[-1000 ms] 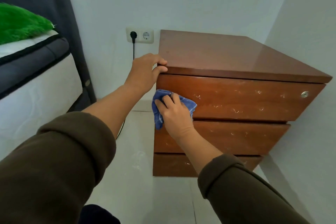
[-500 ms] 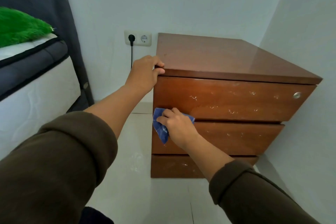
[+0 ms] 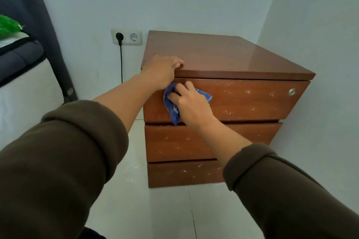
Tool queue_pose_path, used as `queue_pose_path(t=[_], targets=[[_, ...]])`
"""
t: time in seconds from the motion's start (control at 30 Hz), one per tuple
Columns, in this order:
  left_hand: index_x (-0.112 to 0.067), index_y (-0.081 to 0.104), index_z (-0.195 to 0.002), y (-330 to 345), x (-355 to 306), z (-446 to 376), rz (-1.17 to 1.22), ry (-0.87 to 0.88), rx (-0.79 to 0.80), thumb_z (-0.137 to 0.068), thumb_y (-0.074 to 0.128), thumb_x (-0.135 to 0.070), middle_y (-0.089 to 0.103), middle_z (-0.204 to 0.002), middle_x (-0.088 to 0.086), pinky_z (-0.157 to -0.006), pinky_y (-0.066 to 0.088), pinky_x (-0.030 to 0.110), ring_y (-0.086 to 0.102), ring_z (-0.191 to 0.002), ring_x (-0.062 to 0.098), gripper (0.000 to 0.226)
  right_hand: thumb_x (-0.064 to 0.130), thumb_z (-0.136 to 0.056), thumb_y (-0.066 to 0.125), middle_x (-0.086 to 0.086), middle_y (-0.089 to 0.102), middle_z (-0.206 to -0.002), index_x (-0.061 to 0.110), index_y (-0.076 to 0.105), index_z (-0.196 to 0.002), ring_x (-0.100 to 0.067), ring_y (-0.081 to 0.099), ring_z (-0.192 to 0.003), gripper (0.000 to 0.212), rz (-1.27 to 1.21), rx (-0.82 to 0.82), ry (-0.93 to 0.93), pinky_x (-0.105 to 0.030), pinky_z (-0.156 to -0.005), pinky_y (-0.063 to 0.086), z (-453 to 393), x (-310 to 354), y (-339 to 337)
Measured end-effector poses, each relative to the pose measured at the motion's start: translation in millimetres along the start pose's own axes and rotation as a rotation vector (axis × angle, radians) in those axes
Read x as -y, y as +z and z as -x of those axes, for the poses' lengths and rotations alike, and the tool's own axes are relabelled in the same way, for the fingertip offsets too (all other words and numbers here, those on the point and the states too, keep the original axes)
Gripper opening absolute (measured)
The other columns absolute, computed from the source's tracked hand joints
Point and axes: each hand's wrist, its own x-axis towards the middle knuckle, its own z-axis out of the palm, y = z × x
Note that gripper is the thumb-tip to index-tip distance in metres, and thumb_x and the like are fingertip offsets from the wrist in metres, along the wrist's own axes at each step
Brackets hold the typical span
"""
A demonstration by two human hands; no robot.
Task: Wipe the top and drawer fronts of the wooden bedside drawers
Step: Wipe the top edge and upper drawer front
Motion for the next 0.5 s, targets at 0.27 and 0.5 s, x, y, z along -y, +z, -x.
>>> queue_pose_path(t=[0.27, 0.5], targets=[[-0.023, 0.050, -0.136, 7, 5, -1, -0.001, 0.004, -0.004, -0.105, 0.030, -0.021, 0.057, -0.133, 0.003, -0.101, 0.042, 0.037, 0.052, -0.121, 0.025, 0.037, 0.015, -0.093, 0.056, -0.007, 0.043, -0.140, 0.012, 0.051, -0.134, -0.028, 0.034, -0.131, 0.041, -0.056, 0.436, 0.078, -0.035, -0.089, 0.050, 45, 7, 54], [-0.023, 0.048, -0.137, 3, 2, 5, 0.004, -0.024, 0.041, -0.105, 0.028, -0.022, 0.054, -0.137, 0.004, -0.102, 0.039, 0.036, 0.050, -0.124, 0.025, 0.038, 0.012, -0.094, 0.051, -0.005, 0.049, -0.130, 0.017, 0.054, -0.131, -0.026, 0.042, -0.119, 0.038, -0.084, 0.423, 0.054, -0.036, -0.088, 0.045, 39, 2, 27]])
